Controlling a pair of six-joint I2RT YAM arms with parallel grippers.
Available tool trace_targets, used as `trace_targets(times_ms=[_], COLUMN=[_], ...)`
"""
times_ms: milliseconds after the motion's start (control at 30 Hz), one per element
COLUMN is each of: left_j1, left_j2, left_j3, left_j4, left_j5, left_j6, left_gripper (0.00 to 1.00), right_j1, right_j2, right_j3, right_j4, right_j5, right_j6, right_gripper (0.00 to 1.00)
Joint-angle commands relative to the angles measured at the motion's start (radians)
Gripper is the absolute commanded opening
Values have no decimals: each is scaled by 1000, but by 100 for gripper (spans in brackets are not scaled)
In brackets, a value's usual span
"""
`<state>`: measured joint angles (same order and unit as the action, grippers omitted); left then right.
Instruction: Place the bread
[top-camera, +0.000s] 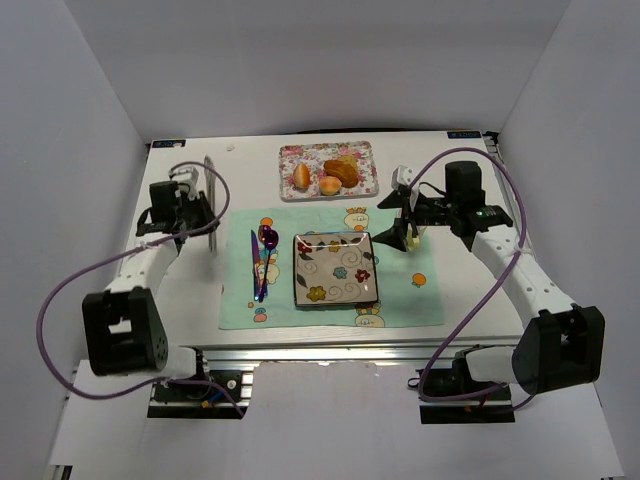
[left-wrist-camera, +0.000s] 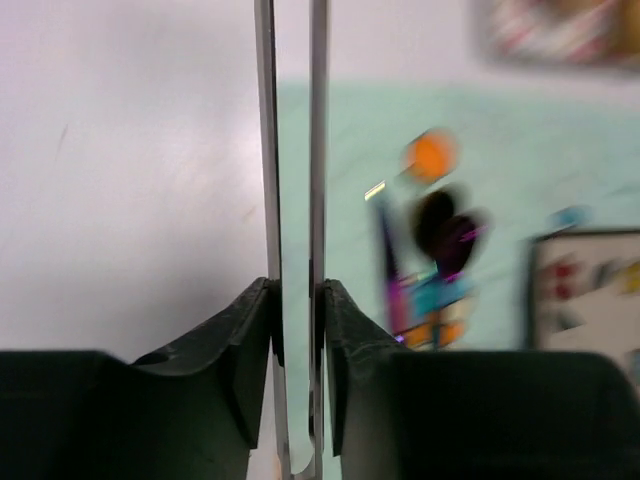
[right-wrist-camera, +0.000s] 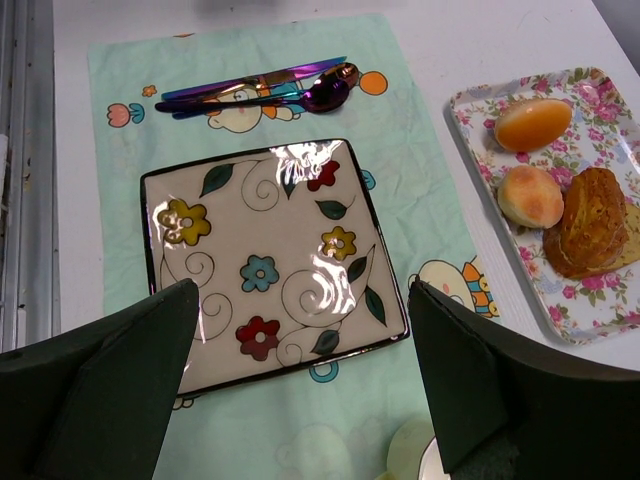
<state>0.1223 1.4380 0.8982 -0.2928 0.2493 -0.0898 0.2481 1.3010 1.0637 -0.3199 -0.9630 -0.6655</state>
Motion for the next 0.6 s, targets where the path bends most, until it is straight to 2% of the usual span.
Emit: trace_targets(times_ms=[0, 167, 267, 567], left_j1=[-114, -259, -300, -403], left_j2=[-125, -18, 41, 263], left_j3=[36, 108, 189, 458], left_j4=[255, 261, 233, 124], left_j5=[105, 45, 19, -11], left_j6=[-267, -318, -311, -257], left_gripper=[37, 43, 47, 51], right_j1=[-7, -12, -13, -23], right_j2=[-25, -32, -39, -58], right_j3=[-7, -10, -18, -42], right_j4=[-8, 2, 5, 25], right_j5=[0, -6, -6, 0], right_j6=[-11, -3, -5, 9], right_gripper=[89, 89, 89, 89])
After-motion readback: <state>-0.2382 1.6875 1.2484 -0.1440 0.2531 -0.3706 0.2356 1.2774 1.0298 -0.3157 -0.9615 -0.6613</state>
